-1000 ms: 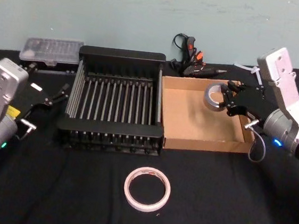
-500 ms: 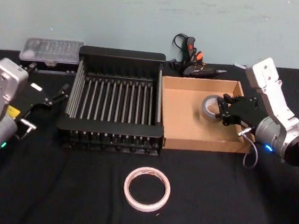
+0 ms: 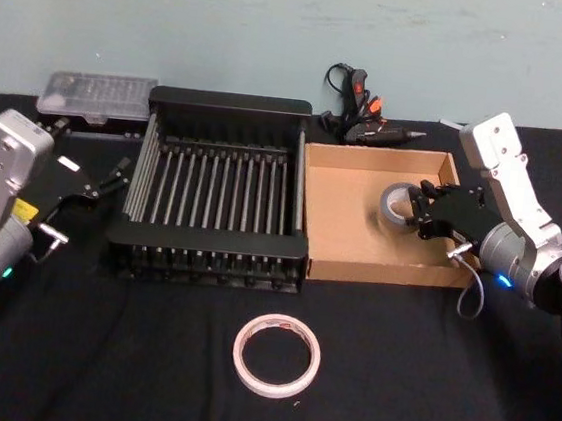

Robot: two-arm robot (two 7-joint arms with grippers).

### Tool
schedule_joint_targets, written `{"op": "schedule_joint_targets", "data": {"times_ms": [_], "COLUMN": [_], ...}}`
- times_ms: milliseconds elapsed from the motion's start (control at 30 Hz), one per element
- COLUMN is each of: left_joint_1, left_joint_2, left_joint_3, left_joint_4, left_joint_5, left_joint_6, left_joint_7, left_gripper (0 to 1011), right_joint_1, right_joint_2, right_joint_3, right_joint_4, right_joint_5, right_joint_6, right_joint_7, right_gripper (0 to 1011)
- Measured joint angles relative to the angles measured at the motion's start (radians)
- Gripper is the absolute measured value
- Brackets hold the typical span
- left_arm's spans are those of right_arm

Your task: Pick up the white tape and place it into the black box , Pick up the silver tape and place it into the brown box.

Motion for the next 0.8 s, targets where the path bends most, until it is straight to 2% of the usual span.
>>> {"op": "schedule_joint_targets", "data": {"times_ms": [167,267,300,367,400,500,633,800], "left_joint_1": [0.0,0.0,0.0,0.0,0.0,0.0,0.0,0.0], "left_joint_2": [0.0,0.0,0.0,0.0,0.0,0.0,0.0,0.0], "left_joint_3": [0.0,0.0,0.0,0.0,0.0,0.0,0.0,0.0], "left_joint_4": [0.0,0.0,0.0,0.0,0.0,0.0,0.0,0.0], "left_joint_5": [0.0,0.0,0.0,0.0,0.0,0.0,0.0,0.0], "left_joint_6": [0.0,0.0,0.0,0.0,0.0,0.0,0.0,0.0], "left_joint_7": [0.0,0.0,0.0,0.0,0.0,0.0,0.0,0.0], "left_gripper": [1001,1001,1001,1001,1001,1001,1001,1002], "right_joint_1": [0.0,-0.001,-0.001,-0.001,-0.001,-0.001,-0.001,-0.001], "right_joint_2": [0.0,0.001,0.001,0.001,0.001,0.001,0.002,0.002], "right_joint_3": [0.001,0.001,0.001,0.001,0.001,0.001,0.001,0.001], "right_joint_4": [-0.001,-0.001,-0.001,-0.001,-0.001,-0.001,-0.002,-0.002], "right_joint_5": [0.0,0.001,0.001,0.002,0.002,0.003,0.003,0.004], "right_joint_6": [0.0,0.001,0.001,0.001,0.001,0.001,0.001,0.002], "right_joint_7": [0.0,0.0,0.0,0.0,0.0,0.0,0.0,0.0], "right_gripper": [140,192,243,278,336,388,559,677]}}
